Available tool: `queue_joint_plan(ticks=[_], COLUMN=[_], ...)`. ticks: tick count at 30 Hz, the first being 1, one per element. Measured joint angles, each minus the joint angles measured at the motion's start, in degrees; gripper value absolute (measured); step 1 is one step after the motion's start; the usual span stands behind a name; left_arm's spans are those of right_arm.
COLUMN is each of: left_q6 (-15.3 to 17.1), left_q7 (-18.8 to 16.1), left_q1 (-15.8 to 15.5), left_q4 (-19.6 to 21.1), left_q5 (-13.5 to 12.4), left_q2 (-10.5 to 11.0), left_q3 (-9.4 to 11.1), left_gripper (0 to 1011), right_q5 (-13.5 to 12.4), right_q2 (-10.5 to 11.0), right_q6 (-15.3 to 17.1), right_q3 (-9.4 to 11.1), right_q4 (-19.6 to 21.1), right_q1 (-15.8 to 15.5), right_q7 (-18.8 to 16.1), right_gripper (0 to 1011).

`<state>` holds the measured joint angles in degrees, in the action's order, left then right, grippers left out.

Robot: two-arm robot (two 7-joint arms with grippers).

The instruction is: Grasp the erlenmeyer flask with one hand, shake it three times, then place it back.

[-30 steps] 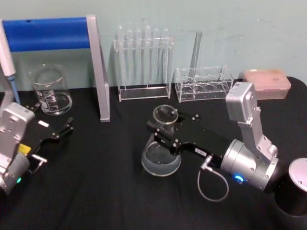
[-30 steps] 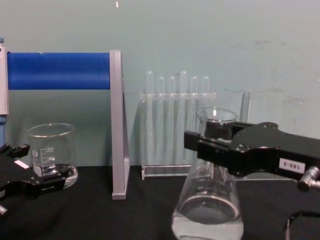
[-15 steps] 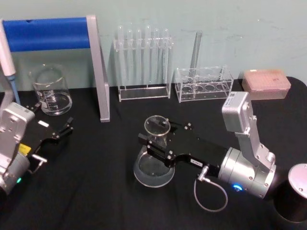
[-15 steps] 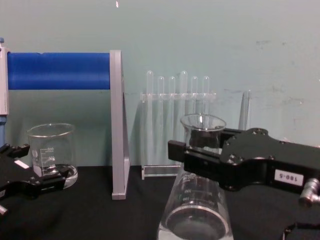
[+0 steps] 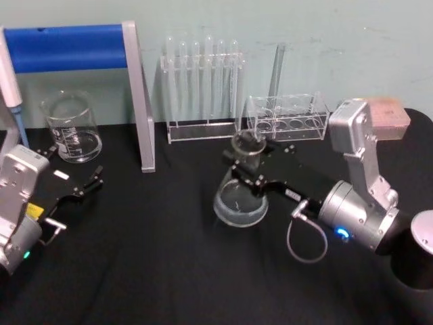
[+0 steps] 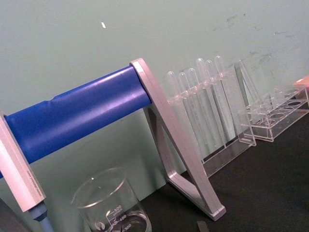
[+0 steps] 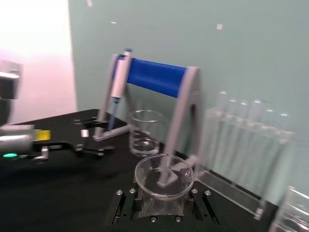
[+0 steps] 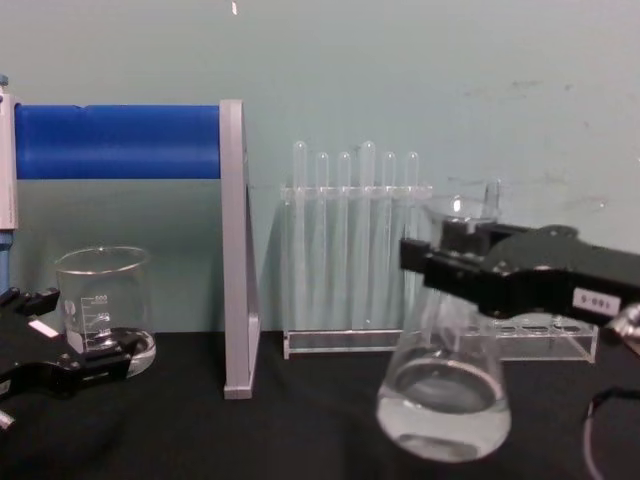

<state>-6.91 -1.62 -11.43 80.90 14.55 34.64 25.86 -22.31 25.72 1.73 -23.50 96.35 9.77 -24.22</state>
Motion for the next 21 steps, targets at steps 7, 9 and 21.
queue_joint_plan(ticks=[7,9,21], left_q6=[0.0,0.0,0.0], left_q7=[0.0,0.0,0.0], left_q1=[0.0,0.0,0.0], left_q4=[0.0,0.0,0.0], left_q5=[0.0,0.0,0.0], left_q2=[0.0,0.0,0.0], left_q3=[0.0,0.0,0.0], left_gripper=[1001,1001,1001], right_q5=[0.9,1.2,3.0], right_q2=[-1.4,-1.7,-3.3], right_q6=[0.1,0.1,0.1], right_q3=[2.7,3.5,7.3], right_q4=[-3.2,-3.9,-7.7], right_q1=[1.6,2.0,3.6], right_q7=[2.8,3.5,6.5], right_gripper=[456,457,457])
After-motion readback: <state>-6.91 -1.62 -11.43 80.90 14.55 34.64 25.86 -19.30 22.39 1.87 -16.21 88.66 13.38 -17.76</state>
